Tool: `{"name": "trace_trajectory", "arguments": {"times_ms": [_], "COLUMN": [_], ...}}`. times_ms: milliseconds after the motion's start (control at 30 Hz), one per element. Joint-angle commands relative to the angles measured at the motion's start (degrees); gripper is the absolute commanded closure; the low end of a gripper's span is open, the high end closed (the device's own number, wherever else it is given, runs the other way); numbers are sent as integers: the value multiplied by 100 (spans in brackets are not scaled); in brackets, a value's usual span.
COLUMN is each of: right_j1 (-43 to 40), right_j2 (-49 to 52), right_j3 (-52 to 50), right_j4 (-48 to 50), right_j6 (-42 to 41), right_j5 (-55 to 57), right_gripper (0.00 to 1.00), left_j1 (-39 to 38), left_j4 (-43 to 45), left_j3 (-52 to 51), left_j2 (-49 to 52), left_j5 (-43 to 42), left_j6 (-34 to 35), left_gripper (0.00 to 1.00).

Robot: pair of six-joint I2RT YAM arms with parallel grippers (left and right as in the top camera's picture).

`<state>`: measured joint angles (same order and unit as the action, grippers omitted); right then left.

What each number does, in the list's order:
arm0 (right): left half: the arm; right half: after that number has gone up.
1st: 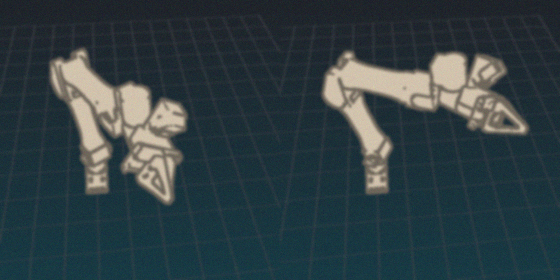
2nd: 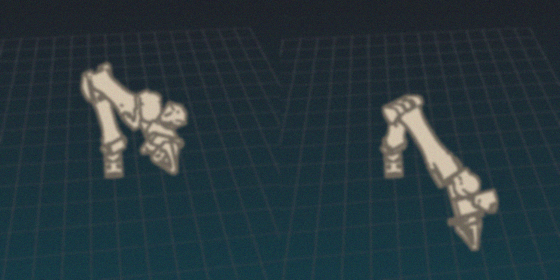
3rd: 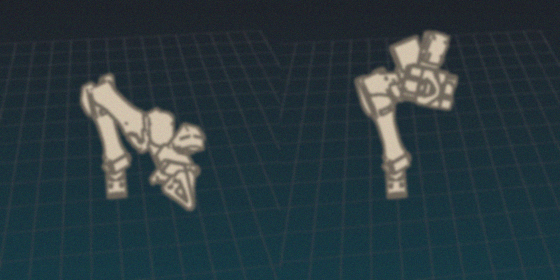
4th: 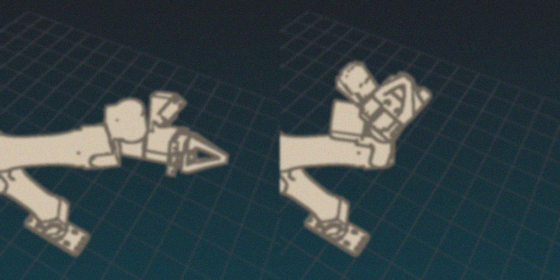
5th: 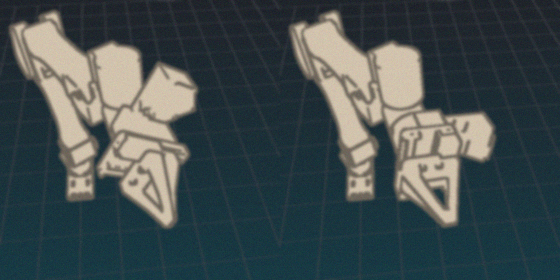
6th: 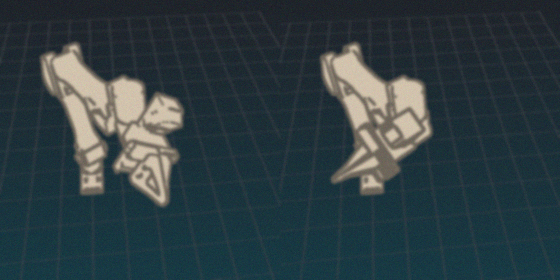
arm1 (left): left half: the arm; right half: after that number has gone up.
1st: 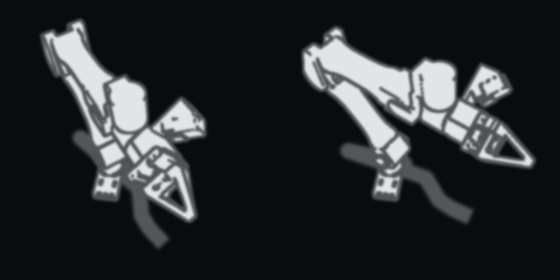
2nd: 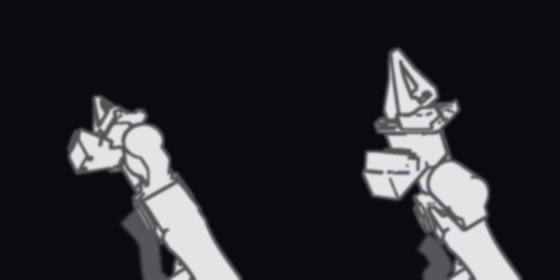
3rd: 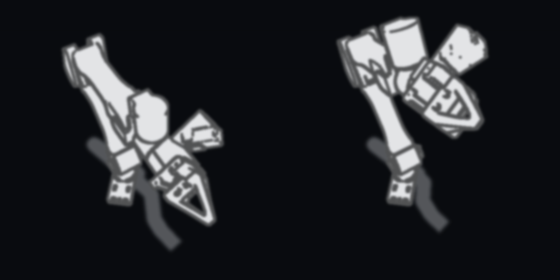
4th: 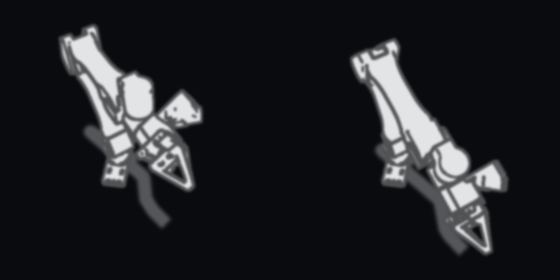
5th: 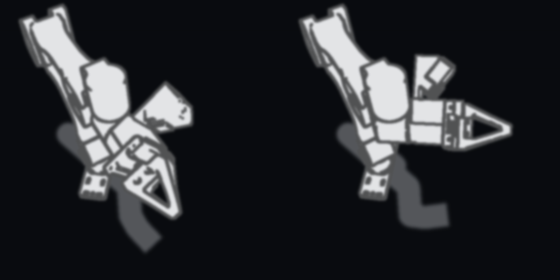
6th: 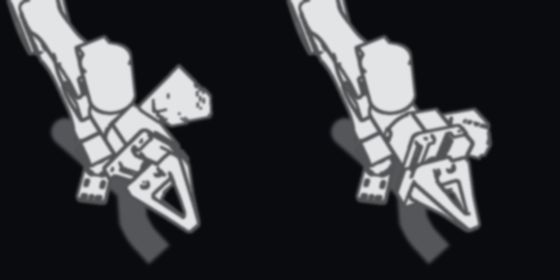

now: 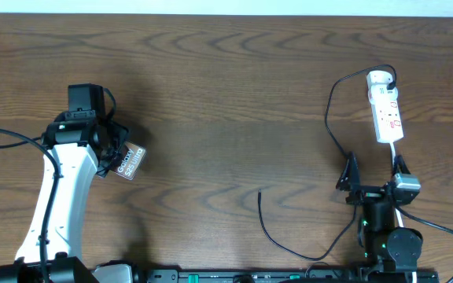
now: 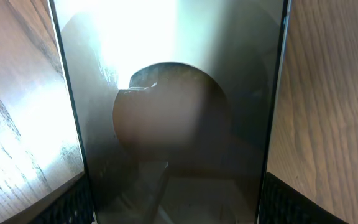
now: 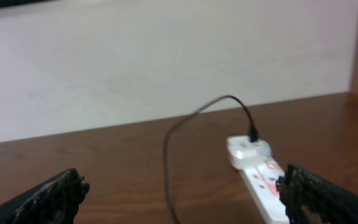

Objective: Plug charger to phone and switch on socket
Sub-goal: 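Move the right gripper toward the phone held by the left gripper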

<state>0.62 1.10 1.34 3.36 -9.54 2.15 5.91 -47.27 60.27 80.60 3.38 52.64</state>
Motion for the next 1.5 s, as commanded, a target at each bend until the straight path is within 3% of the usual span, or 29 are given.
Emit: {"name": "trace_trajectory", "arguments": {"times_ms": [0,233,367,467,600,700,800,867,1233,1467], "right_j1": [46,-111,-129,-72,144,367,649,942,2699,3126], "right_j2": [476,3956,6255,7908,9582,10474,11092,11444,12080,12078], "right_j3": [702,3646,5740,7112,8172,8496,8522,8522,8522,8520], "right_j4": [-278,-1519,-2726,-3250,-2778,-1864,-1021,-592,168,393], "right_j6": [-350,52,63,59,-299,-1464,-3139,-3585,-3405,-3407], "right_j5": [-588,-2306,-4170,-6203,-8485,-8909,-8848,-8826,-8474,-8303], "right_gripper": [1,1,1,1,1,1,1,1,1,1], "left_j1": [17,17,17,17,17,17,17,17,17,17], "left_j4": [111,385,382,374,282,179,170,170,175,192], "left_j3": [81,81,81,81,81,81,81,81,81,81], "left_j2": [-33,-33,-33,-33,-33,-33,-33,-33,-33,-33], "left_j5": [-66,-603,-807,-944,-1137,-1311,-1646,-1720,-1862,-2041], "left_j6": [-46,258,452,800,1648,2356,2975,3248,3814,3923], "left_gripper": [93,93,93,93,92,93,93,93,93,93]}}
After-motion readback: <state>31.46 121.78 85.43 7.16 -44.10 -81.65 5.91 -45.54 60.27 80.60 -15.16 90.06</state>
